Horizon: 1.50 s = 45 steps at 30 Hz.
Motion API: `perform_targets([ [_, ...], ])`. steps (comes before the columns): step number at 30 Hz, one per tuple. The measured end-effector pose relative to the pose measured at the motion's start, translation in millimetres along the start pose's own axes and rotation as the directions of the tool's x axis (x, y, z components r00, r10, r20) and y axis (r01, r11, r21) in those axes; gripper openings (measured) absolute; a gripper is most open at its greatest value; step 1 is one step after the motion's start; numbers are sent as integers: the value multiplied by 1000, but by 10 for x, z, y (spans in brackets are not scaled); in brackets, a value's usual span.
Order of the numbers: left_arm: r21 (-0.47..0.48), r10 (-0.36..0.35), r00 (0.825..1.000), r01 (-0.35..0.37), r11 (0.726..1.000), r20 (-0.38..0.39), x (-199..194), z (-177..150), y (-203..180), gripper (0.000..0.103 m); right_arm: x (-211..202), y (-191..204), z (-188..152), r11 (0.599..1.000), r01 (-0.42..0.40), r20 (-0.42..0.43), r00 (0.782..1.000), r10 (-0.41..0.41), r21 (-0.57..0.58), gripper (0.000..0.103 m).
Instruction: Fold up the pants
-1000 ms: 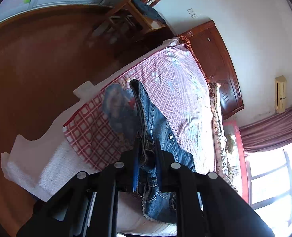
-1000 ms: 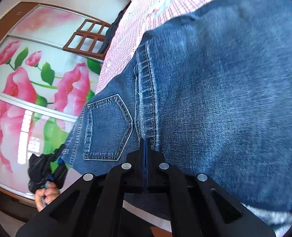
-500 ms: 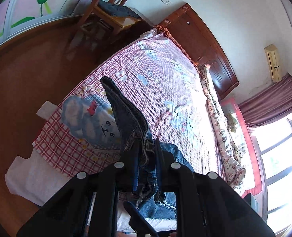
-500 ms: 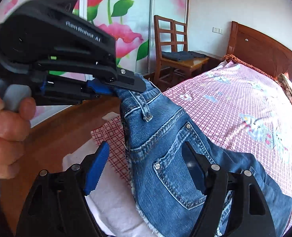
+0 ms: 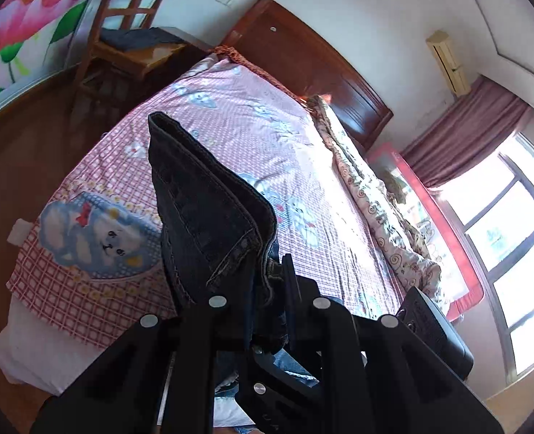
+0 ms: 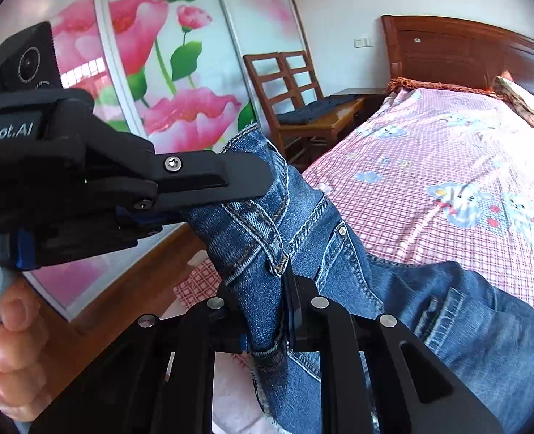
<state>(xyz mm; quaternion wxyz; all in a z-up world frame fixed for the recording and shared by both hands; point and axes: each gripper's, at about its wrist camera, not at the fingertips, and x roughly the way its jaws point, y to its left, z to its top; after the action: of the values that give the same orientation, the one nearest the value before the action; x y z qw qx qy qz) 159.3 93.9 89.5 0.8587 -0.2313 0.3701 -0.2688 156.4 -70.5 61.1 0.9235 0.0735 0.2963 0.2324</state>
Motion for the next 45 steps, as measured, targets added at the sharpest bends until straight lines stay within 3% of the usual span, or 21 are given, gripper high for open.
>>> perform_targets([
  [4, 136, -46, 998, 52, 989, -47, 261, -213, -717, 13, -587, -491, -160, 984, -20, 89, 996, 4, 178, 14],
  [7, 242, -71, 991, 96, 966, -110, 525, -453, -1184, 15, -969, -837, -414, 956, -13, 139, 990, -29, 294, 13],
  [9, 259, -106, 983, 142, 955, -149, 683, -597, -1385, 22, -1173, -1101, -625, 924, -12, 162, 985, -54, 383, 13],
  [11, 265, -136, 982, 167, 950, -131, 722, -714, -1469, 27, -1304, -1352, -853, 895, 19, 162, 982, -101, 446, 13],
  [12, 270, -141, 984, 166, 948, -113, 722, -760, -1458, 32, -1330, -1522, -990, 869, 33, 152, 981, -124, 494, 13],
  [14, 272, -98, 994, 106, 956, -46, 696, -833, -1281, 63, -1292, -1880, -1342, 769, 26, 118, 984, -131, 639, 13],
  [16, 250, -25, 1000, 26, 968, -7, 724, -866, -974, 64, -1197, -2172, -1732, 627, 21, 73, 990, -124, 778, 11],
  [17, 214, 32, 999, -28, 976, -13, 756, -879, -766, 64, -1138, -2248, -1885, 567, -28, 92, 992, -85, 823, 8],
  [18, 161, 75, 997, -68, 985, -35, 816, -868, -558, 64, -1114, -2252, -1943, 541, -50, 110, 991, -80, 840, 8],
  [20, 29, 109, 991, -107, 994, -77, 838, -923, -124, 64, -1096, -2182, -1839, 569, -34, 99, 992, -84, 822, 8],
  [22, -57, 139, 987, -144, 988, -86, 780, -1055, 189, 64, -1086, -2151, -1788, 567, -51, 116, 990, -79, 822, 9],
  [24, -90, 158, 985, -165, 982, -74, 694, -1208, 359, 64, -1148, -2143, -1767, 556, -68, 141, 986, -89, 828, 9],
  [27, -113, 165, 983, -173, 978, -76, 668, -1362, 443, 66, -1287, -2098, -1669, 585, -70, 165, 980, -112, 808, 9],
  [30, -92, 165, 983, -172, 981, -83, 720, -1432, 400, 68, -1336, -2089, -1761, 585, -19, 122, 983, -137, 811, 9],
  [32, -62, 159, 984, -164, 984, -82, 773, -1441, 293, 69, -1281, -2130, -1860, 557, 14, 82, 986, -148, 831, 9],
  [34, -11, 153, 985, -154, 988, -74, 828, -1412, 162, 71, -1235, -2183, -1954, 511, -3, 84, 987, -136, 860, 9],
  [39, 115, 119, 992, -114, 987, -43, 948, -1202, -153, 75, -1256, -2277, -1998, 474, -64, 120, 989, -88, 878, 11],
  [41, 159, 112, 993, -103, 982, -45, 1071, -1122, -255, 82, -1289, -2273, -1988, 474, -89, 143, 987, -79, 876, 16],
  [43, 184, 134, 988, -119, 976, -73, 1242, -1059, -313, 82, -1305, -2270, -1987, 447, -134, 181, 981, -63, 884, 35],
  [45, 207, 178, 980, -157, 966, -88, 1377, -1024, -349, 84, -1321, -2253, -1975, 435, -162, 206, 977, -55, 886, 39],
])
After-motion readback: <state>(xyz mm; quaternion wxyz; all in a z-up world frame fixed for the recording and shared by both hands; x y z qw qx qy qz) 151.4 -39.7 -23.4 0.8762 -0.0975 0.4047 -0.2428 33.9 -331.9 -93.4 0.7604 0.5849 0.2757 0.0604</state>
